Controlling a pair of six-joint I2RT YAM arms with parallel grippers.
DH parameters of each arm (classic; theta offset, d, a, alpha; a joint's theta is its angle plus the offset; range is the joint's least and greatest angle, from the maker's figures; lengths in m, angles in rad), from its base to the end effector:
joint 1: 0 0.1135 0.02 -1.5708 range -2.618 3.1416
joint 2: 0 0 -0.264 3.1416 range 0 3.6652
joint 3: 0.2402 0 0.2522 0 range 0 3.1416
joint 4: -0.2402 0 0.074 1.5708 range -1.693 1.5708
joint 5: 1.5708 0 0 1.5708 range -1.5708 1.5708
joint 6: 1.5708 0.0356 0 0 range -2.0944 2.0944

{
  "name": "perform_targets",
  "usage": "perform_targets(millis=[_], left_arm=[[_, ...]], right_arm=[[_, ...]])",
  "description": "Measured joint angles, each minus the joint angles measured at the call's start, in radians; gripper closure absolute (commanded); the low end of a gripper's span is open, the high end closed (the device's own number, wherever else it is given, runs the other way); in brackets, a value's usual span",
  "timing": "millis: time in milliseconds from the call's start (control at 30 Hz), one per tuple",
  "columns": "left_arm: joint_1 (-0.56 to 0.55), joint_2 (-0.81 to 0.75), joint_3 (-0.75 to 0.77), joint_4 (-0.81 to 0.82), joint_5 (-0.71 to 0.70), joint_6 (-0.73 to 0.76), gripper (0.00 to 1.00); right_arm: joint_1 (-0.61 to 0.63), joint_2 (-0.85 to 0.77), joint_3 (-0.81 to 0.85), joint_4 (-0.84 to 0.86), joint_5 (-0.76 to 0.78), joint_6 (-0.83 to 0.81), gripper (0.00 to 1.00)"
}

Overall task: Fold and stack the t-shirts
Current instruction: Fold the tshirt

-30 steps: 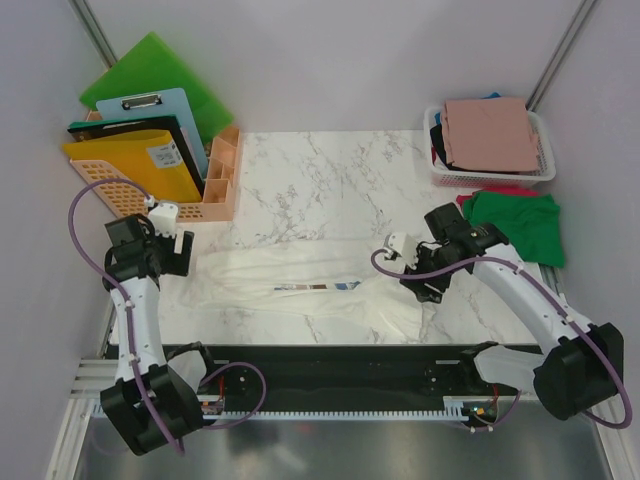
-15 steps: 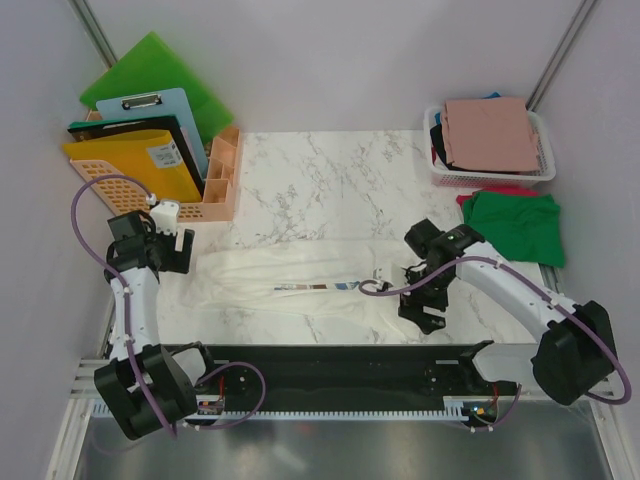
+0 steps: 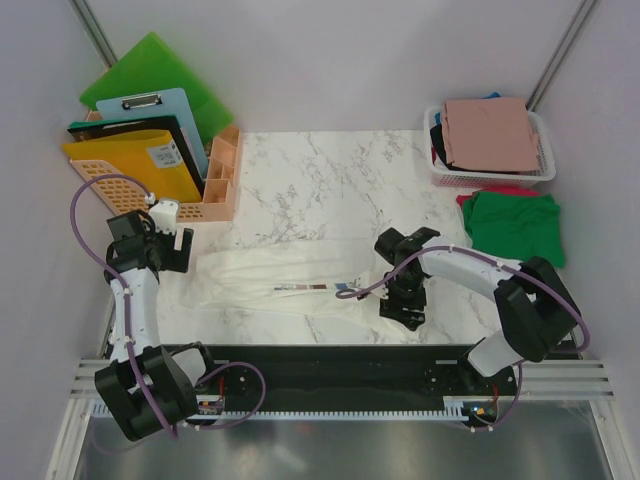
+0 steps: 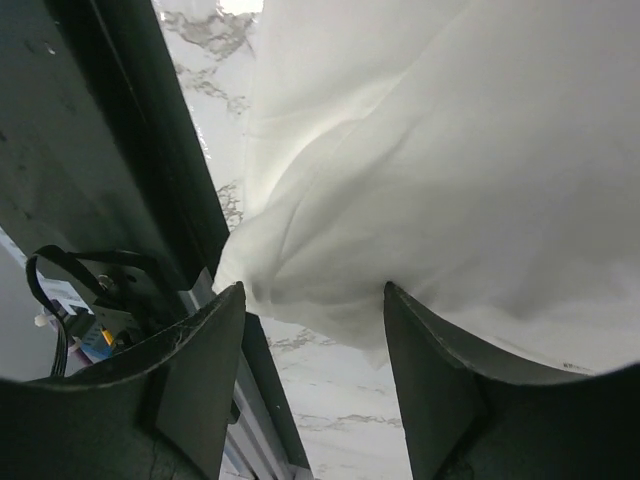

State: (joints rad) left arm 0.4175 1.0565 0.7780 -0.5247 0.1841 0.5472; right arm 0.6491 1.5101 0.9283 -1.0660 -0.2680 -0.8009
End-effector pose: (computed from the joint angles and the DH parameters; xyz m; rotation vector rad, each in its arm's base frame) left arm 0.2018 0.0824 0.2553 0.2417 2.3584 0.2500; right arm 0.1801 0.1485 0.1845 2.0153 -2.2987 -0.4198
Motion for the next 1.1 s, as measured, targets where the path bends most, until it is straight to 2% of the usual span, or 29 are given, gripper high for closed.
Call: perform_targets(millis=[133,200,233,333,533,600,733,833,933,1100], left_arm=[[0.0,0.0,0.0,0.0,0.0,0.0,0.0],[0.0,-0.001,0.0,-0.001,0.0,0.0,0.0],[0.0,-0.002,0.0,-0.001,0.0,0.0,0.0],[0.0,-0.005,0.0,-0.001,0.0,0.0,0.0],[0.0,-0.01,0.001,-0.002,0.0,0.0,0.0],[0.0,-0.012,0.001,-0.002,0.0,0.0,0.0],[0.0,-0.012,0.001,-0.002,0.002,0.0,0.0],[0.0,-0.012,0.001,-0.003,0.002,0.0,0.0],[0.0,-0.014,0.0,-0.003,0.002,0.001,0.0],[0.0,-0.043,-0.022,0.0,0.001,0.026,0.0]], right_arm=[[0.0,0.074,-0.006,0.016,0.035,-0.005,0.39],[0.0,0.082,-0.008,0.024,0.047,-0.008,0.48],[0.0,0.082,-0.01,0.027,0.053,-0.011,0.63],[0.0,0.082,-0.027,0.043,0.077,-0.021,0.84],[-0.028,0.078,-0.088,0.044,0.179,-0.045,0.91],[-0.056,0.072,-0.096,0.038,0.213,-0.062,0.83],[-0.107,0.054,-0.096,0.039,0.266,-0.094,0.35],[-0.13,0.044,-0.096,0.05,0.303,-0.114,0.25],[-0.148,0.026,-0.094,0.077,0.318,-0.119,0.2],[-0.162,-0.109,-0.029,0.077,0.253,-0.101,0.11]])
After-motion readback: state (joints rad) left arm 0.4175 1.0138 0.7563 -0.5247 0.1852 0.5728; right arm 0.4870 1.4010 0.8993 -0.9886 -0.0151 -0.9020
